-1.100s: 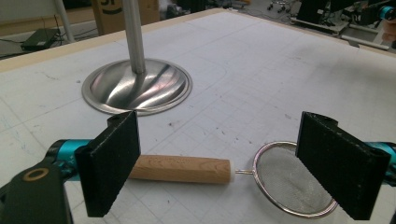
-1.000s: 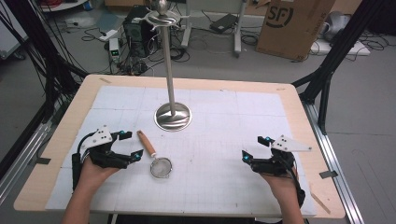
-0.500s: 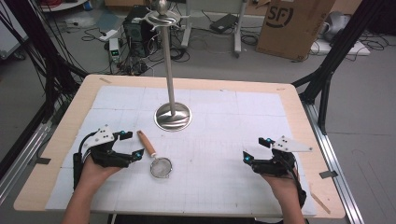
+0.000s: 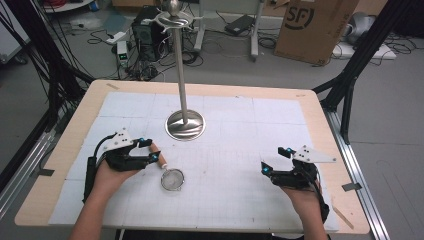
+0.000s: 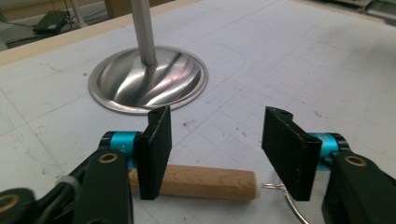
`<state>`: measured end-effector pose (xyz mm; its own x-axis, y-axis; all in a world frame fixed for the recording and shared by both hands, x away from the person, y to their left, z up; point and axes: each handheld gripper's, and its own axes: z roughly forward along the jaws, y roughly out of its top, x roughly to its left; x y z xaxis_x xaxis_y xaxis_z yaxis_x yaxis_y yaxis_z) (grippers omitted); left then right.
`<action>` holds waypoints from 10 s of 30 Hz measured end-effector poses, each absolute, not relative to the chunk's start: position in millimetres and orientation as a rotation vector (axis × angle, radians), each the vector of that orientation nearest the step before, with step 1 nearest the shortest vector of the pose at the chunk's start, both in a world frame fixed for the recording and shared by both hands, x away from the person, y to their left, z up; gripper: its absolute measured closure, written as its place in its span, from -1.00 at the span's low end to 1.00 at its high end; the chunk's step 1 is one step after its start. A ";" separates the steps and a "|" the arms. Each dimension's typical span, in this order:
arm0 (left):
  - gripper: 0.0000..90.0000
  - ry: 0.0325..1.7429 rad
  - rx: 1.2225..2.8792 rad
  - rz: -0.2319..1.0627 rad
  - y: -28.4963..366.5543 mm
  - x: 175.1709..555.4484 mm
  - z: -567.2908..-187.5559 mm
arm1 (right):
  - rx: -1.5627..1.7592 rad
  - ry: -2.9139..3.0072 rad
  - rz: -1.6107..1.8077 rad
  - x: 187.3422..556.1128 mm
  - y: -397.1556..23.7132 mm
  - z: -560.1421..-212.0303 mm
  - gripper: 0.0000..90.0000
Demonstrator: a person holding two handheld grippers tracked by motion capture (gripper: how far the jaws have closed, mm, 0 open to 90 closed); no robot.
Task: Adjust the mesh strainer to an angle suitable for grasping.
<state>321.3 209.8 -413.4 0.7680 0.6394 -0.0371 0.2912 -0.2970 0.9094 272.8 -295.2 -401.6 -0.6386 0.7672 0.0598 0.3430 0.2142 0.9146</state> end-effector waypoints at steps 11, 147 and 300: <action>0.48 0.738 2.016 0.441 191.8 344.7 -422.2 | 1.027 2.104 1.394 273.6 -292.8 -403.9 -0.66; -0.09 0.552 2.120 0.337 239.7 280.5 -413.0 | 1.029 2.148 1.384 271.4 -289.8 -406.6 -0.66; 0.45 0.206 2.339 0.302 72.1 280.0 -435.7 | 1.042 2.129 1.401 269.9 -295.8 -404.0 -0.66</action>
<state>280.0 72.1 -435.7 0.9592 0.2366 0.1549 0.0585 -0.7017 0.7100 269.9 -295.8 -404.0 -0.6497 0.7561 0.0782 0.3712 0.2259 0.9006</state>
